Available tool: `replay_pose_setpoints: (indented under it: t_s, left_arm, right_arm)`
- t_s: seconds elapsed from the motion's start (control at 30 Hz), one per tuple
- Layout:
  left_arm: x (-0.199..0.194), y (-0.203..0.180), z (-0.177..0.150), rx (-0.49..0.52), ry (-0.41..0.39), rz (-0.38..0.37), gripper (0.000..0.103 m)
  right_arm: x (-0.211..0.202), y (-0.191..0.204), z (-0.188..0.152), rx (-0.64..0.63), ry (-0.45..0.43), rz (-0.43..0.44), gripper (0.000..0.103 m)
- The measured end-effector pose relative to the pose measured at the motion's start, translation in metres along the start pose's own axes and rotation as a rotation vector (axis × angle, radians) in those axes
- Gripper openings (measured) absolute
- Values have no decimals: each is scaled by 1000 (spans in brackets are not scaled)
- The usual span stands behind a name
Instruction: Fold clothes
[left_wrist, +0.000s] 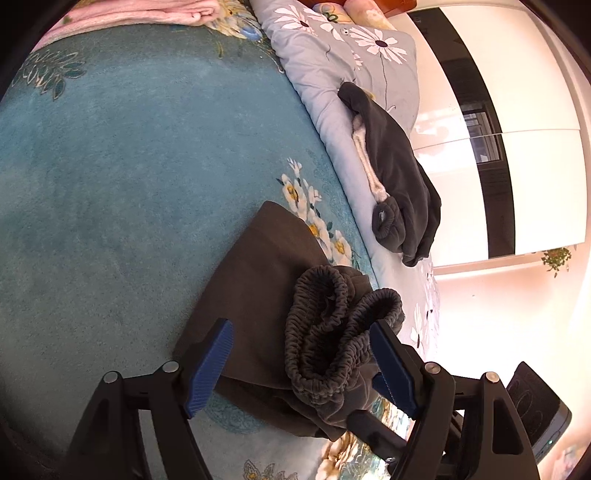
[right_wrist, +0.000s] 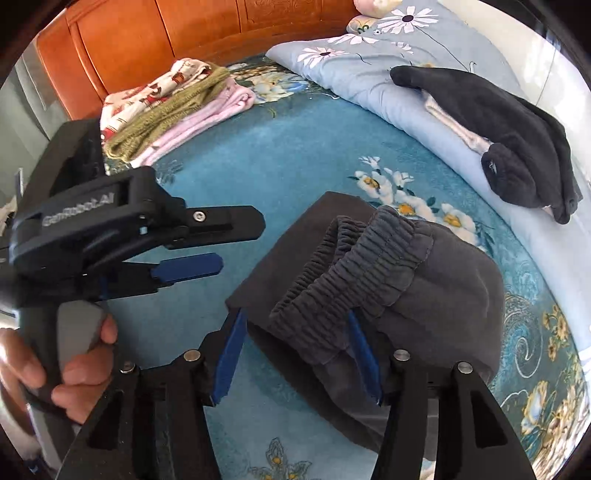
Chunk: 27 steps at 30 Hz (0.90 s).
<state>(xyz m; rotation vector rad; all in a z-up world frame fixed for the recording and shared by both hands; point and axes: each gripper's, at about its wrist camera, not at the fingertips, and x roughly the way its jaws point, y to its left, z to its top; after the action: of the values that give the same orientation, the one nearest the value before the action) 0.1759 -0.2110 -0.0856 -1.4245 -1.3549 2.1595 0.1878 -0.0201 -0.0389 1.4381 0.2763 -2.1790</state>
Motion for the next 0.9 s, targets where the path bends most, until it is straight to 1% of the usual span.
replay_pose_setpoints:
  t_s: [0.1,0.17,0.23,0.3,0.4,0.47,0.53,0.6,0.67,0.7,0.77,0.83,0.87,0.9]
  left_arm:
    - [10,-6,-3,24,38,-10,79]
    - [21,-12,-6,35,82,-22,79]
    - [33,-21,-11,68,127,-19,79]
    - [51,-29,-17,116,178,34,79]
    - [74,-34,-23,145,241,96,79]
    - [80,-38,-23,167,239,107,79]
    - [81,-45,-23,190,219,105,78]
    - [83,-50,-25,219,193,122,77]
    - [85,-55,-28,253,162,165,62]
    - [85,-58,-29,273,149,184,59]
    - [81,-65,-32,324,116,200,48]
    - [73,-72,-33,359,85,203,41]
    - [67,-75,-32,365,72,193,38]
    - [59,-78,-31,369,57,177,37]
  right_arm:
    - [-24,-34,-7,99,-37,21,58]
    - [-35,-65,-13,201,-60,16,58]
    - [-40,-97,-24,318,-75,2,58]
    - [-36,-125,-36,441,-67,3,58]
    - [-24,-157,-57,637,-59,81,58]
    - [-15,-170,-66,728,-50,125,58]
    - [-8,-177,-70,768,-39,134,58]
    - [-6,-181,-72,774,-40,141,58]
    - [-5,-185,-73,779,-44,148,58]
    - [-4,-186,-73,781,-47,152,58]
    - [-3,-188,-72,782,-56,165,58]
    - [-6,-186,-68,765,-74,173,58]
    - [-9,-184,-66,754,-85,177,58]
    - [-12,-183,-64,743,-97,180,58]
